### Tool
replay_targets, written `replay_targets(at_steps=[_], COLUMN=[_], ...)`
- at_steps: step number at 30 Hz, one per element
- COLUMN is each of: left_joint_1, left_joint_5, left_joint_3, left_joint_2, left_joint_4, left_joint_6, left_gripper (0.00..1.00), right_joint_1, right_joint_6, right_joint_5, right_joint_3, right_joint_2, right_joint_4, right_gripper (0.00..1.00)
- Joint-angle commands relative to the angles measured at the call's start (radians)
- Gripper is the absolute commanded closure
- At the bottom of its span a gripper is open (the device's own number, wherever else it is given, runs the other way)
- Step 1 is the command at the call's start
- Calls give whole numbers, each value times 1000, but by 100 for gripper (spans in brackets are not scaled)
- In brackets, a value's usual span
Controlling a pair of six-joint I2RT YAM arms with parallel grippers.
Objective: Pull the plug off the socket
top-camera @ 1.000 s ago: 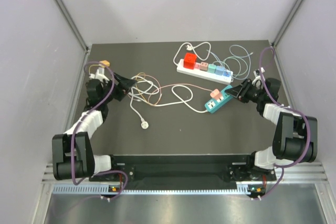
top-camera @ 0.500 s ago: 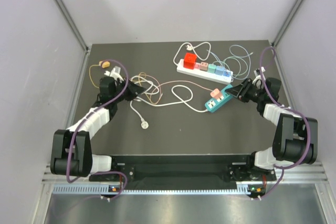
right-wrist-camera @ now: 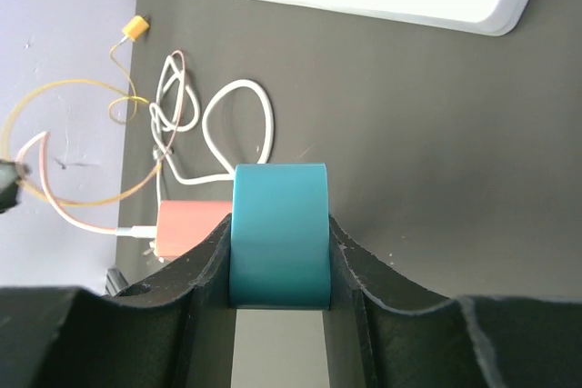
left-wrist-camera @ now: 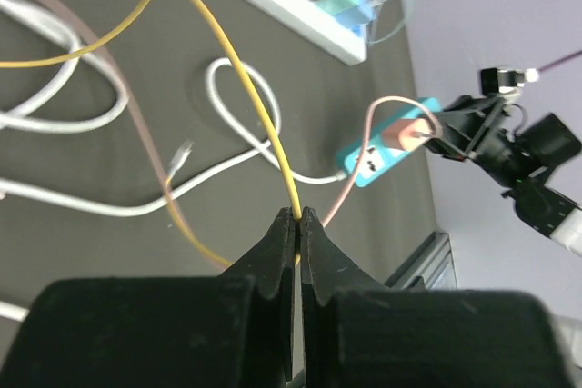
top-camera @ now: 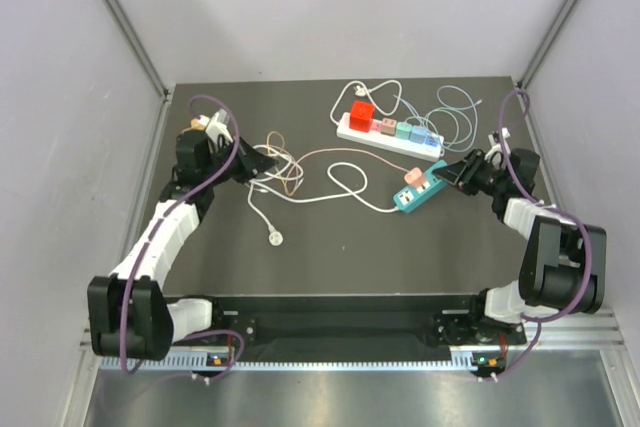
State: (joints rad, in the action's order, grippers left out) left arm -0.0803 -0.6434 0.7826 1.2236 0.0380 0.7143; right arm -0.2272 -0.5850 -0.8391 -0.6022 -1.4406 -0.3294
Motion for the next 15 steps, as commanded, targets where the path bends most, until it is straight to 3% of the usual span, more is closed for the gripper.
replay_targets(at_steps=[1, 8, 15], left_joint_1=[20, 100, 129], left_joint_5=[-85, -154, -360], left_joint_3=[96, 118, 80], left_joint_2=[-85, -213, -204], left_joint_4=[-131, -153, 49], left_joint_6=[-65, -24, 171], left_gripper=[100, 100, 100], right_joint_1=[-27, -54, -57], right_joint_6=[8, 2, 8], right_joint_5=[-3, 14, 32], right_joint_3=[-4, 2, 9], right_joint_2=[49, 51, 48], right_joint_4=[-59, -60, -60], right_gripper=[100, 100, 100])
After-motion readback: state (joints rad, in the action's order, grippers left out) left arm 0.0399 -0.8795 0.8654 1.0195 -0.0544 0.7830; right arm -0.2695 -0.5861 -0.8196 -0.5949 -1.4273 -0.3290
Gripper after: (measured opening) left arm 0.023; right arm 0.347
